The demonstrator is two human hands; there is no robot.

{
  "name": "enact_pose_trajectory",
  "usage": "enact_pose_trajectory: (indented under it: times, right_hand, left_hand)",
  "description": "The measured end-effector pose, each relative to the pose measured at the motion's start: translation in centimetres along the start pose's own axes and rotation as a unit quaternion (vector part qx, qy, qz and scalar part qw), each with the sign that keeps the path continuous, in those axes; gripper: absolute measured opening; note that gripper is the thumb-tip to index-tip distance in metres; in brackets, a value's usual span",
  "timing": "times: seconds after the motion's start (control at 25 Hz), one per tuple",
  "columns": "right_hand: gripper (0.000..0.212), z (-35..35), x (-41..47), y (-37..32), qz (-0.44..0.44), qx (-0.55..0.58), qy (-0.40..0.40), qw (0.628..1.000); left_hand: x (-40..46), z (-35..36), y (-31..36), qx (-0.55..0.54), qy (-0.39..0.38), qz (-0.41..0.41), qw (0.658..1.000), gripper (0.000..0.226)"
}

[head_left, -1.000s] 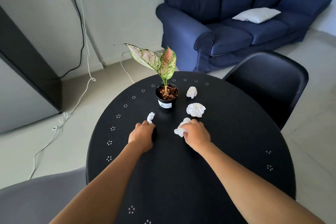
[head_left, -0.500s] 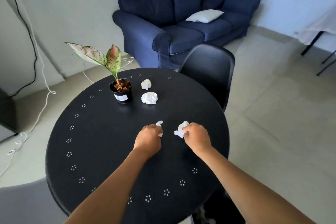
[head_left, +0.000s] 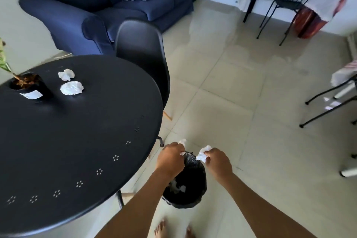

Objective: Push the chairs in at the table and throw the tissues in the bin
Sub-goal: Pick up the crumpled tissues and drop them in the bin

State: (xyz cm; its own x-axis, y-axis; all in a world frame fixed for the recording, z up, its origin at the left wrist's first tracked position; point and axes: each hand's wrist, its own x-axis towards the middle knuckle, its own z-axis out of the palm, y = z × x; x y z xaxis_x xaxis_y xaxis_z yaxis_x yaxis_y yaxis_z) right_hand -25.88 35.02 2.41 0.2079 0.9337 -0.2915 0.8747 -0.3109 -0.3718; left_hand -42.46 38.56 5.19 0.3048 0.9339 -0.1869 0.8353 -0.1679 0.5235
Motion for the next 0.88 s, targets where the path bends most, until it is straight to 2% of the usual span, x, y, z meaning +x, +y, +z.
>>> enact_pose_trajectory:
  times: [0.2, 0.4, 0.64, 0.88]
  right_hand:
    - [0.035, 5.0, -0.2, 0.8, 0.027, 0.021, -0.090, 0.995]
    - [0.053, 7.5, 0.6, 0.7, 0.035, 0.005, -0.147, 0.989]
    - [0.052, 6.5, 0.2, 1.2, 0.018, -0.058, -0.086, 0.994]
    - [0.052, 4.2, -2.5, 2.8, 0.025, -0.035, -0.019, 0.999]
  left_hand:
    - [-1.2, 2.5, -2.8, -0.001, -0.046, -0.042, 0.998, 0.037]
    - [-1.5, 3.4, -5.2, 0.008, -0.079, -0.063, 0.995, 0.031]
    - [-0.7, 4.2, -5.8, 0.020, -0.104, -0.053, 0.993, 0.031]
    - [-0.7, 5.8, -5.2, 0.028, -0.165, -0.047, 0.985, 0.042]
